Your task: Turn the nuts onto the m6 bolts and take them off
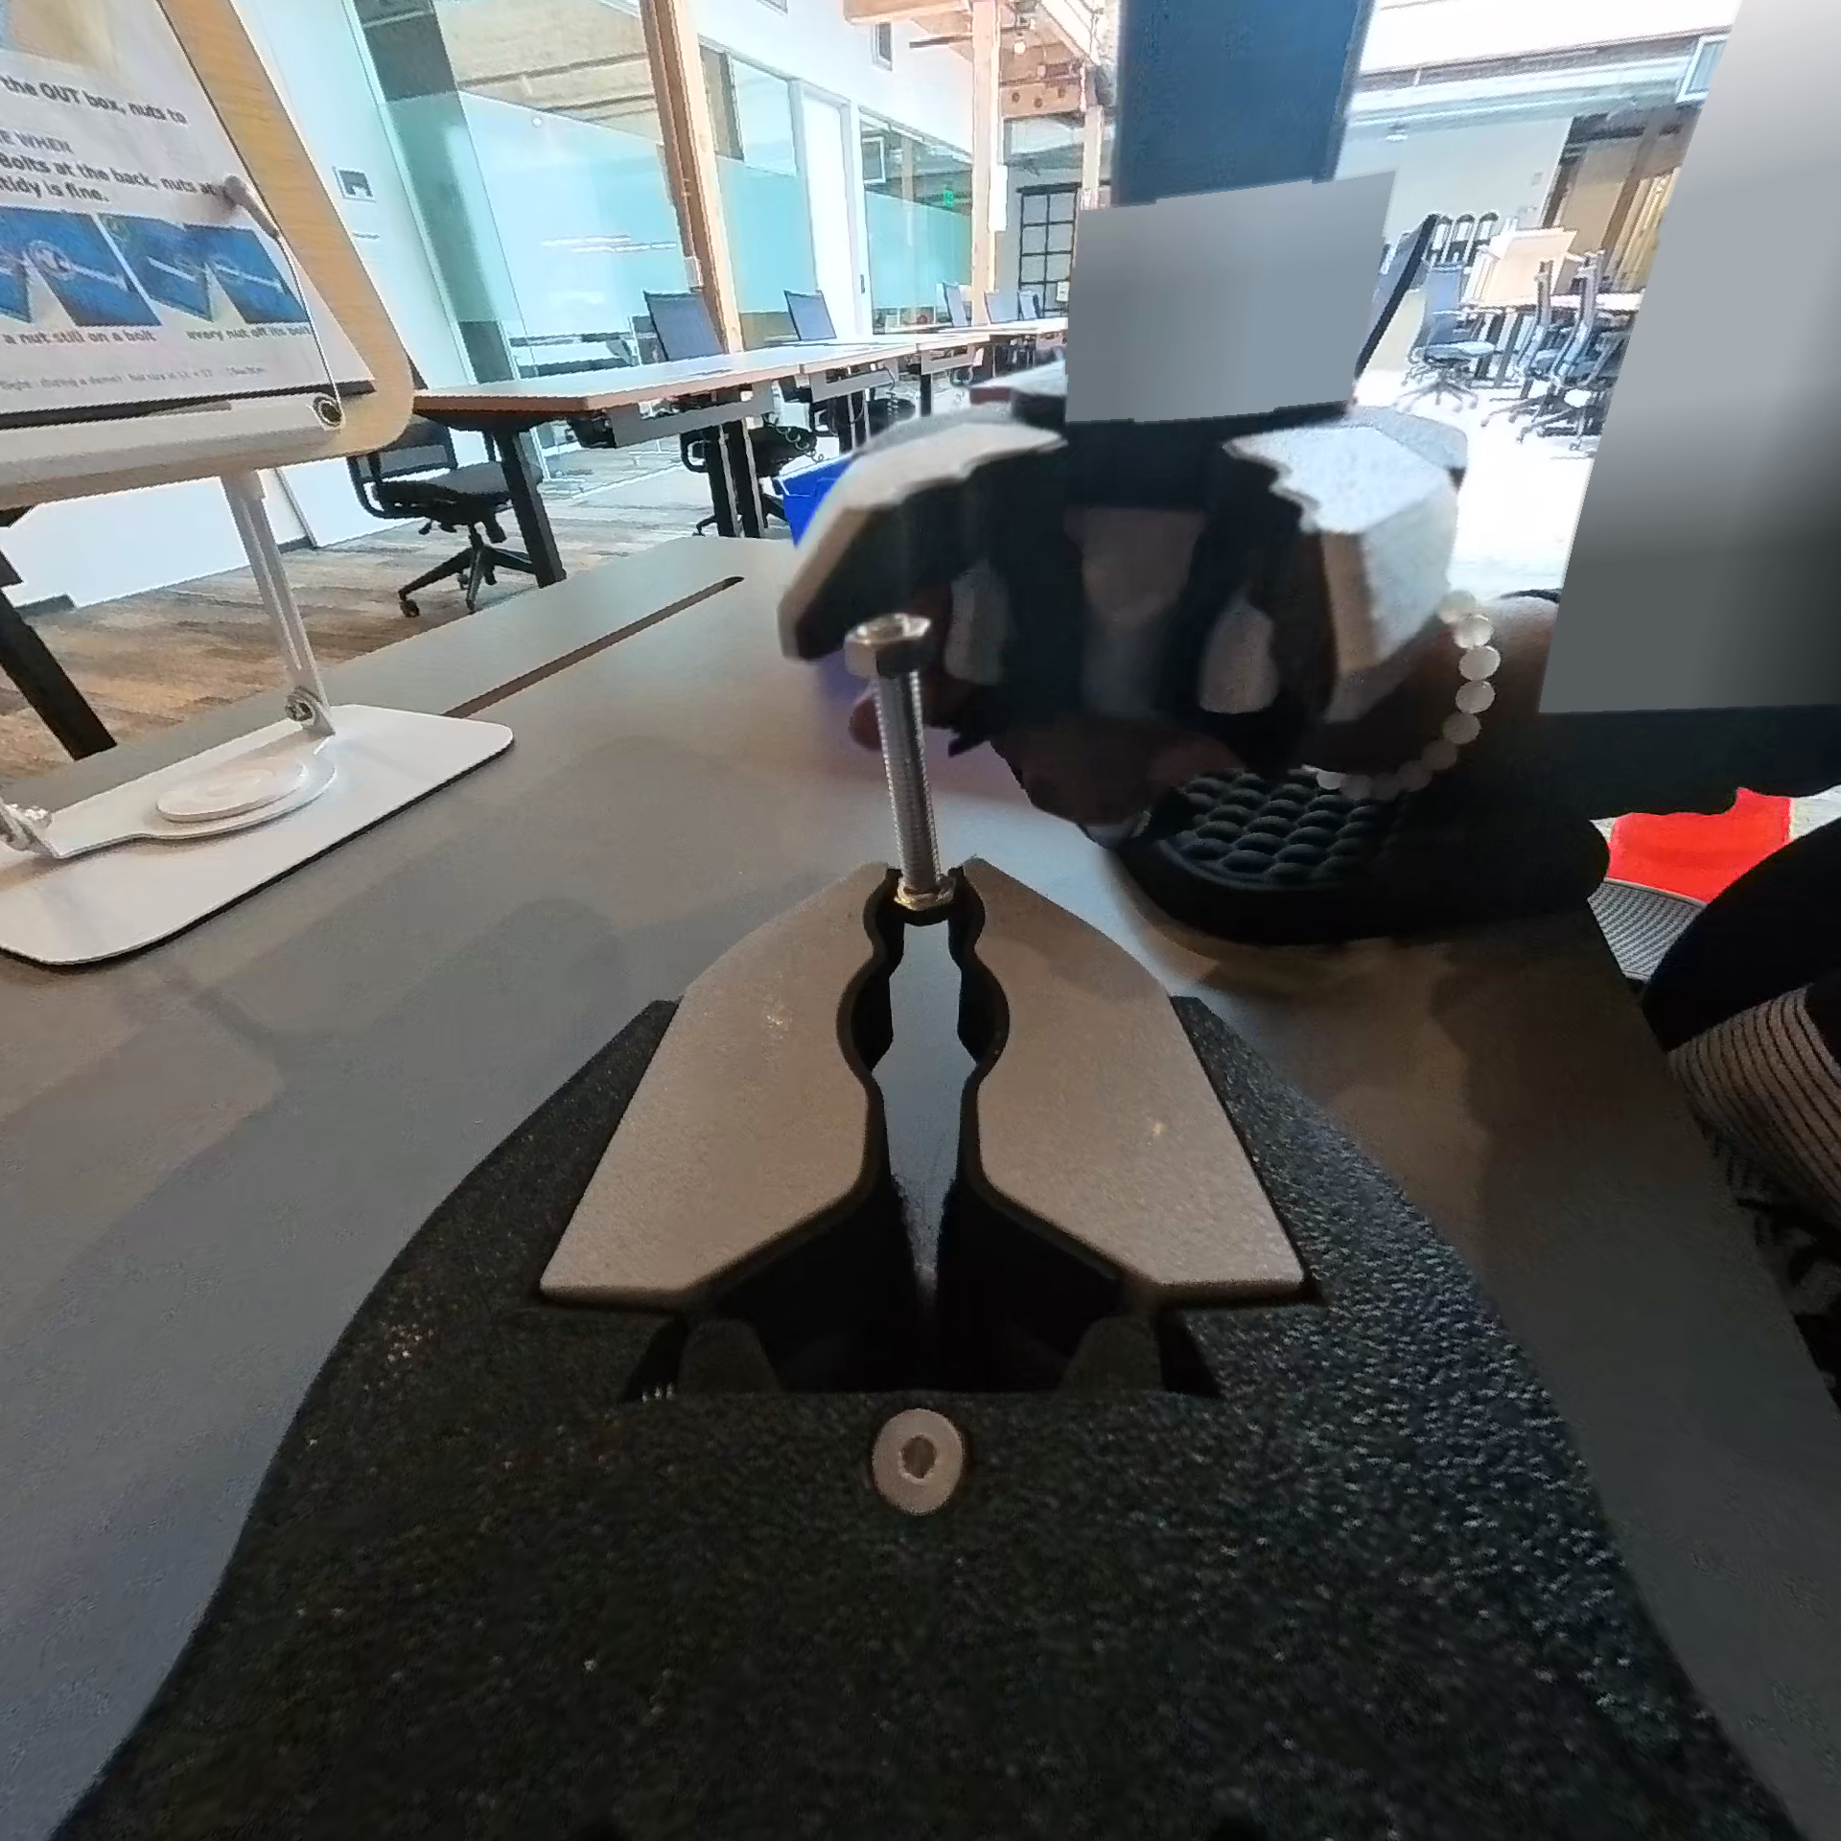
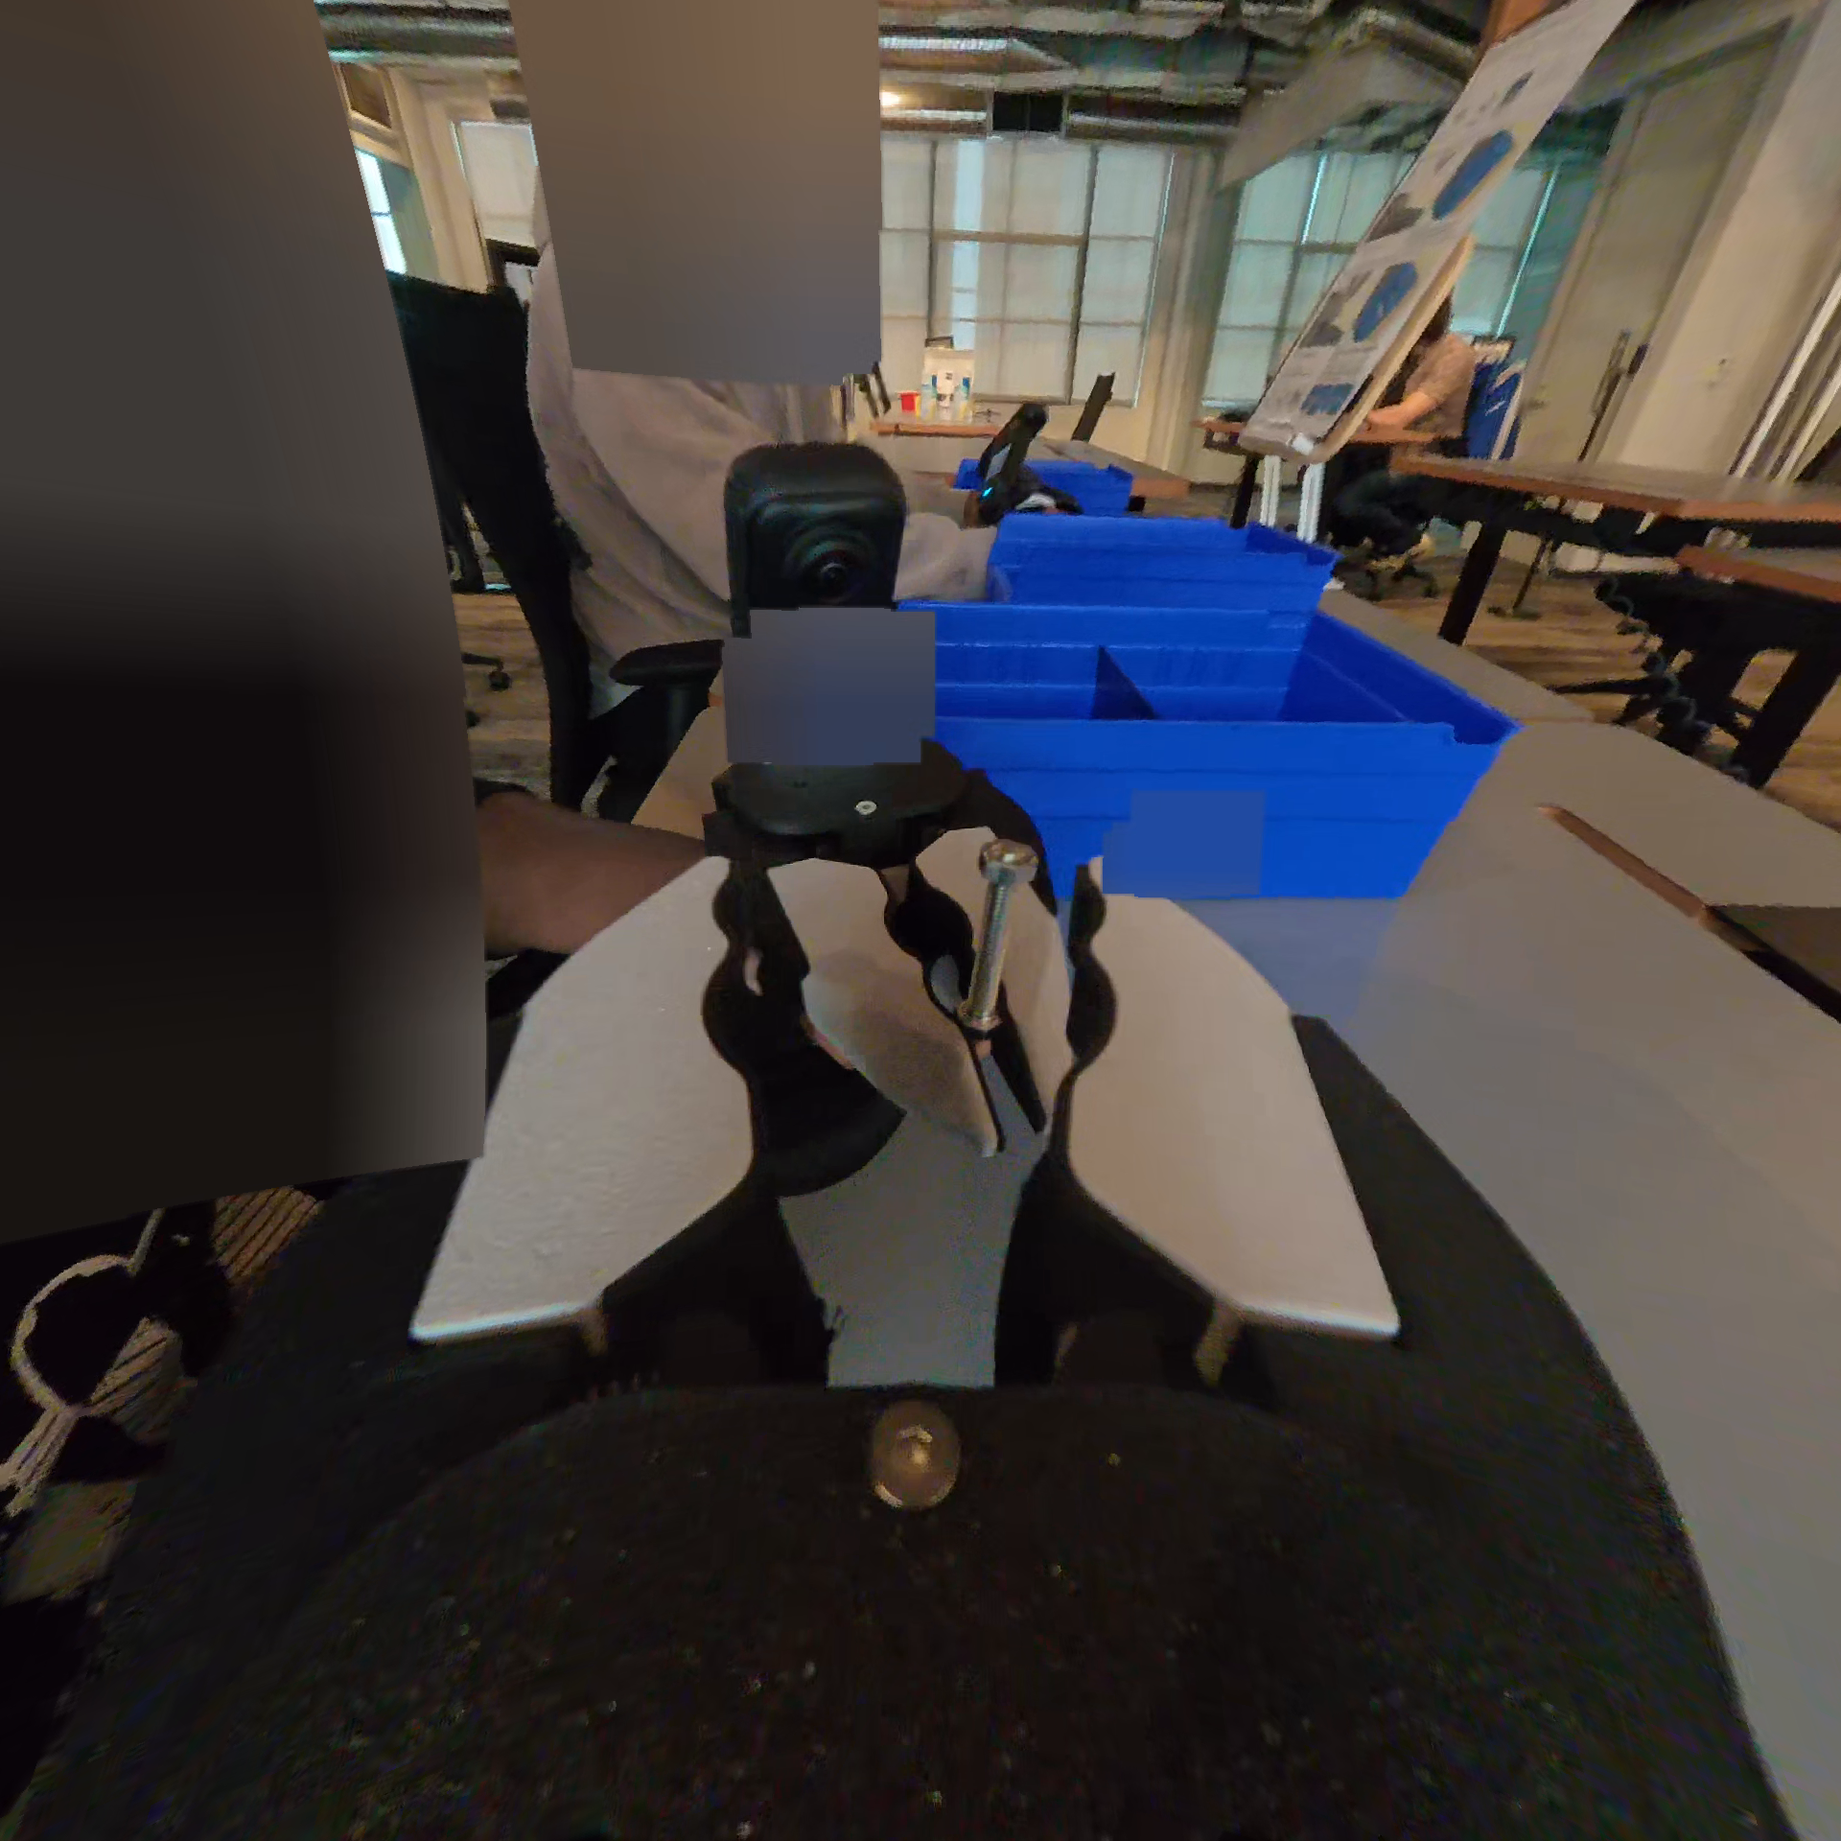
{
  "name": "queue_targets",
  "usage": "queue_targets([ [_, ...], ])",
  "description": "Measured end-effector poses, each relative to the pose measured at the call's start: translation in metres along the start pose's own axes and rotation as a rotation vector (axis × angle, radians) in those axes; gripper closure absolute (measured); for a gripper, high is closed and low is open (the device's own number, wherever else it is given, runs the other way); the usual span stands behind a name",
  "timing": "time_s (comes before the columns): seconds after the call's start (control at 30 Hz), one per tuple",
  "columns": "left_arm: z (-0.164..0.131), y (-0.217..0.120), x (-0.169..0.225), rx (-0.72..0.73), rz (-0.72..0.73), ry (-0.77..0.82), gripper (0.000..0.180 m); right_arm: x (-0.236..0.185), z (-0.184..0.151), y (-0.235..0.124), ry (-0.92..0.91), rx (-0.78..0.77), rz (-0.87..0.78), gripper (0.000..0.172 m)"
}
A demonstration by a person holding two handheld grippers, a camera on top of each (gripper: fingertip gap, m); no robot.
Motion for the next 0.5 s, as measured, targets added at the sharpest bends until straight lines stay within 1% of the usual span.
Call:
queue_targets([
  [0.03,0.0001,0.0000,-0.0002,0.001,0.001,-0.001,0.172,-0.0021,-0.0012,0.0013,0.005,-0.012,0.019,0.114],
  [0.07,0.0002,-0.0002,-0.0002,0.002,0.001,-0.002,0.172,-0.0038,-0.0009,0.0013,-0.004,-0.014,0.025,0.122],
  [0.13,0.0004,-0.0005,-0.0008,0.005,0.003,-0.006,0.172,-0.0076,0.0026,-0.0014,-0.056,0.004,0.036,0.146],
  [0.17,0.0004,-0.0005,-0.0009,0.004,0.002,-0.007,0.172,-0.0076,0.0050,-0.0027,-0.063,0.020,0.028,0.149],
  [0.2,0.0003,-0.0003,-0.0006,0.003,0.001,-0.006,0.172,-0.0060,0.0061,-0.0037,-0.056,0.027,0.017,0.147],
  [0.23,0.0000,-0.0002,-0.0003,0.001,0.001,-0.002,0.172,-0.0040,0.0056,-0.0039,-0.044,0.028,0.008,0.139],
  [0.3,-0.0002,0.0001,-0.0002,-0.001,0.000,-0.001,0.172,0.0009,0.0030,-0.0030,-0.016,0.024,-0.015,0.118],
  [0.33,-0.0002,0.0000,-0.0003,0.000,0.001,-0.003,0.172,0.0009,0.0016,-0.0016,-0.004,0.017,-0.007,0.112],
  [0.37,-0.0001,-0.0001,-0.0004,0.001,0.002,-0.004,0.172,-0.0010,0.0004,-0.0002,0.005,0.007,0.012,0.113],
  [0.4,-0.0001,-0.0002,-0.0006,0.001,0.002,-0.005,0.172,-0.0030,0.0000,0.0006,0.003,0.000,0.026,0.118],
  [0.43,0.0000,-0.0002,-0.0006,0.002,0.003,-0.004,0.172,-0.0042,0.0006,0.0001,-0.011,-0.002,0.026,0.127],
  [0.47,0.0000,-0.0002,-0.0008,0.002,0.003,-0.005,0.172,-0.0068,0.0022,-0.0013,-0.037,0.005,0.038,0.143],
  [0.5,0.0000,-0.0002,-0.0008,0.002,0.003,-0.007,0.172,-0.0081,0.0046,-0.0025,-0.051,0.021,0.041,0.149],
])
Point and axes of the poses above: each gripper's, where its closed fingertips meet, y out along the fingers, z out of its top, x = y × z across the jaws, the point moved 4 cm from there along -y, back along the fingers, and after that the axes turned 10 degrees about z, right-handed, at the moved point
